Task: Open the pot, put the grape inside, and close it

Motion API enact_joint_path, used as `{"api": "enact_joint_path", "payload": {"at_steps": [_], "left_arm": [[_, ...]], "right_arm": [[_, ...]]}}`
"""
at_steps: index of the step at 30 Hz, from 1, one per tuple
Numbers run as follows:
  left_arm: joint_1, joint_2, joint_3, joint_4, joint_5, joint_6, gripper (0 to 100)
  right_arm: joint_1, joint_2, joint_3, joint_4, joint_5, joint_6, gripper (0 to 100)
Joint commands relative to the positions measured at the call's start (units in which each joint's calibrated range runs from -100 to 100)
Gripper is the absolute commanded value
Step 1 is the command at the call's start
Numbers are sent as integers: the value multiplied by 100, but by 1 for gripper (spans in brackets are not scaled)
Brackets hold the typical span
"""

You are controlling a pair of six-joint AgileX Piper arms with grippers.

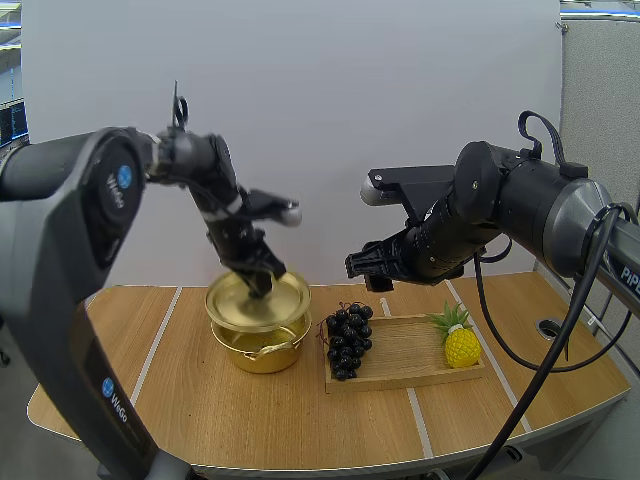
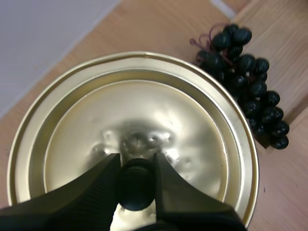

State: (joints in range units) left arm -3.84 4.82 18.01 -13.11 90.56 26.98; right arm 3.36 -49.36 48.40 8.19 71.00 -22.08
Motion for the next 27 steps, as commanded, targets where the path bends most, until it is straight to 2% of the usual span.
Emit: {"api": "enact_joint_path", "payload": {"at_steps": [1,10,20,27], "left_arm": [[-13,-1265,-1241,300,499,-441,0],[-13,-2200,-2917,1379,-201,-1044,0],[-13,-2541,-4972,1515,-390,-1475,0],[-13,-2553,-5691,1515,-949,-1501,0]], "right_arm": [[-19,-74,-49,147,-782,-35,100],[-19,-52,-49,279,-776,-35,100],[-19,278,-49,470,-674,-171,100],[-19,1071,-49,481,-948,-171,100]]}}
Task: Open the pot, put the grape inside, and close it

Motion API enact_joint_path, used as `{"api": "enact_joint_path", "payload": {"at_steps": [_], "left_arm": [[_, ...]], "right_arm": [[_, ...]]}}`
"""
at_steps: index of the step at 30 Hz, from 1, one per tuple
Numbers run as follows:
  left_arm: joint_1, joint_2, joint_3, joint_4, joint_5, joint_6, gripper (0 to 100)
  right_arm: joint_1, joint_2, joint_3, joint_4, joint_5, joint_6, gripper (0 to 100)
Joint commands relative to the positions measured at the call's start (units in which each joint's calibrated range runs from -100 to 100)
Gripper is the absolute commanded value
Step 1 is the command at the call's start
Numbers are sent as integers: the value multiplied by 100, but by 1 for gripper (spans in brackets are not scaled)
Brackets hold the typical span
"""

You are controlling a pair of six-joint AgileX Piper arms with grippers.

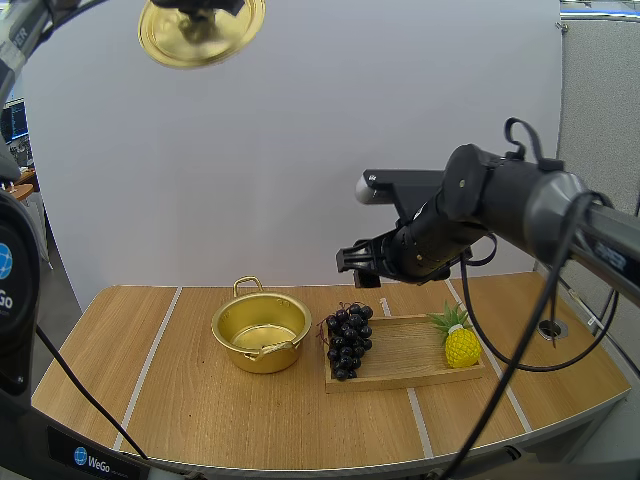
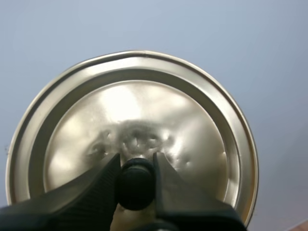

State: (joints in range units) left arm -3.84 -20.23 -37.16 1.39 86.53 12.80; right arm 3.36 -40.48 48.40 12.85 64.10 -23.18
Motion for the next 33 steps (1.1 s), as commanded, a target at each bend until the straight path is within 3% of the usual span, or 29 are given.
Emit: {"api": "enact_joint_path", "payload": {"at_steps": [1,8,21,33], "left_arm": [[-13,-48,-187,65,-775,-83,0],[-13,-73,-203,65,-2032,-83,0],[-13,-73,-203,65,-2032,-83,0],[-13,-73,-203,65,-2032,-83,0]], "right_arm": [[-19,296,-49,16,-352,-73,100],[-19,1076,-49,361,-964,-472,100],[194,2327,-49,361,-2119,-692,100],[288,2646,-516,398,-2112,-590,100]]}}
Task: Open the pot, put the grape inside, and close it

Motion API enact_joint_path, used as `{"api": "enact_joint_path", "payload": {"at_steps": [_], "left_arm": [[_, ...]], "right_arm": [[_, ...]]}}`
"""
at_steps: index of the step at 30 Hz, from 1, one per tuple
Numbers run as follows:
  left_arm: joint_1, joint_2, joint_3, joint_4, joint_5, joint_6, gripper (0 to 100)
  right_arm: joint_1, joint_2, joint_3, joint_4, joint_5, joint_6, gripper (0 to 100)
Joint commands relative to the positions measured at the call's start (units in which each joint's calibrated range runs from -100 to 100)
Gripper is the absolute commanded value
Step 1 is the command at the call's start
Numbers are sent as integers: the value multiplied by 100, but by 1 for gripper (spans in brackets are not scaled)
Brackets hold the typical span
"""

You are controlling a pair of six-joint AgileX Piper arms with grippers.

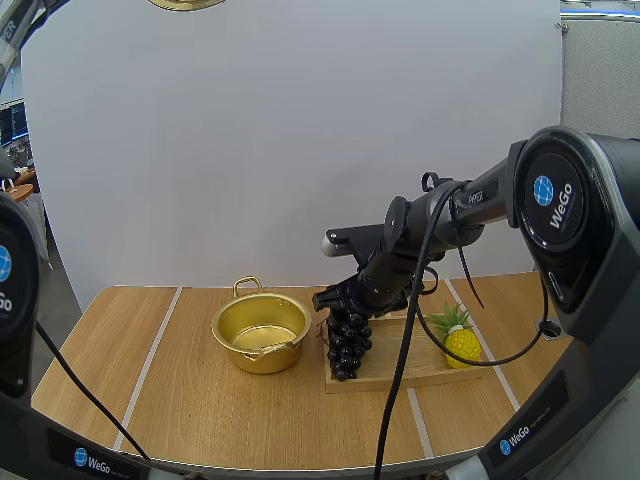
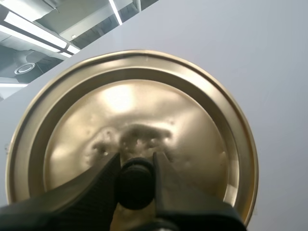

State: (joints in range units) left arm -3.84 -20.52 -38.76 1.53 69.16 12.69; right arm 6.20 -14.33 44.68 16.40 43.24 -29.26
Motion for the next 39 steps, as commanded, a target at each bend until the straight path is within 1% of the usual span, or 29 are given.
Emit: {"api": "enact_joint_path", "payload": {"at_steps": [1,6,14,21,31,34,37,38,39], "left_arm": [[-13,-44,-44,51,-295,-71,0],[-13,-44,-44,51,-295,-71,0],[-13,-44,-44,51,-295,-71,0],[-13,-44,-44,51,-295,-71,0],[-13,-44,-44,51,-295,-71,0],[-13,-44,-44,51,-295,-71,0],[-13,-44,-44,51,-295,-71,0],[-13,-44,-44,51,-295,-71,0],[-13,-44,-44,51,-295,-71,0]], "right_arm": [[5,72,-167,42,-26,27,100],[5,387,-224,55,-30,53,100],[5,1012,-224,55,-402,53,100],[5,1378,-224,55,-821,22,100],[14,1845,-224,94,-1057,22,100],[14,1872,-224,94,-1145,106,100],[14,1872,-224,94,-1169,347,100],[14,1872,-224,94,-1169,419,88],[14,1872,-224,94,-1169,482,70]]}}
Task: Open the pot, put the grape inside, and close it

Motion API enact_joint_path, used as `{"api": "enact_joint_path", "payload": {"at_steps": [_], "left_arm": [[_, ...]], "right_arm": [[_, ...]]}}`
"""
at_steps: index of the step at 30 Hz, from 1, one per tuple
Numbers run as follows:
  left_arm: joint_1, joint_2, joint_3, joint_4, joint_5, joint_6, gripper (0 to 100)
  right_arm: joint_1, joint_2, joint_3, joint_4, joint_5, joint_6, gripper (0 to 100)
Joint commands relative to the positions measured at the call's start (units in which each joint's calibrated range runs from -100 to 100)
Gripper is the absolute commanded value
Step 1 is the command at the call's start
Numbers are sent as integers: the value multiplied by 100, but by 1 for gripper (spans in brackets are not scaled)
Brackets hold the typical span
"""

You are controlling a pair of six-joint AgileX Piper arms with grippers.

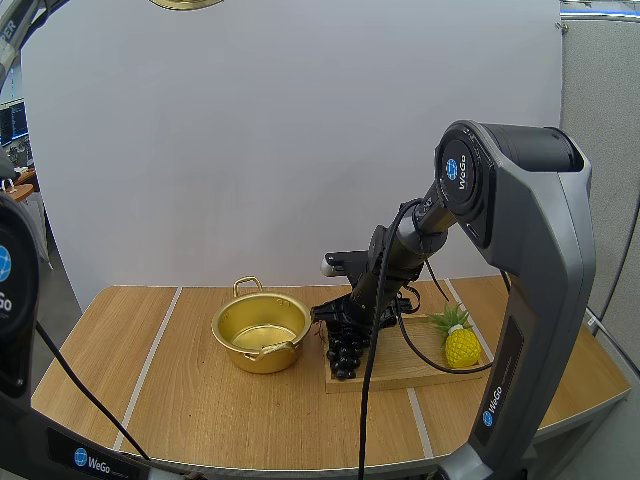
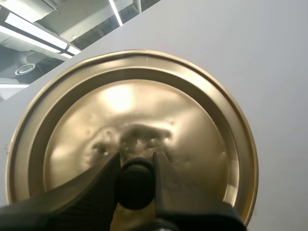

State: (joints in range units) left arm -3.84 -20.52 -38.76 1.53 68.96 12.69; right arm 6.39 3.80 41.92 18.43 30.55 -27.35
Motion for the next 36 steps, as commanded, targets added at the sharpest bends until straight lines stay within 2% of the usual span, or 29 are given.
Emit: {"api": "enact_joint_path", "payload": {"at_steps": [1,3,4,17,30,36], "left_arm": [[-13,-44,-44,51,-275,-71,0],[-13,-44,-44,51,-275,-71,0],[-13,-44,-44,51,-275,-71,0],[-13,-44,-44,51,-275,-71,0],[-13,-44,-44,51,-275,-71,0],[-13,-44,-44,51,-275,-71,0]], "right_arm": [[-5,60,52,-109,100,343,50],[-5,60,52,-109,118,482,9],[-5,60,52,-109,118,595,0],[-5,-96,52,-70,392,664,0],[-5,-2149,52,-70,1175,579,0],[250,-2873,-43,-70,1327,203,0]]}}
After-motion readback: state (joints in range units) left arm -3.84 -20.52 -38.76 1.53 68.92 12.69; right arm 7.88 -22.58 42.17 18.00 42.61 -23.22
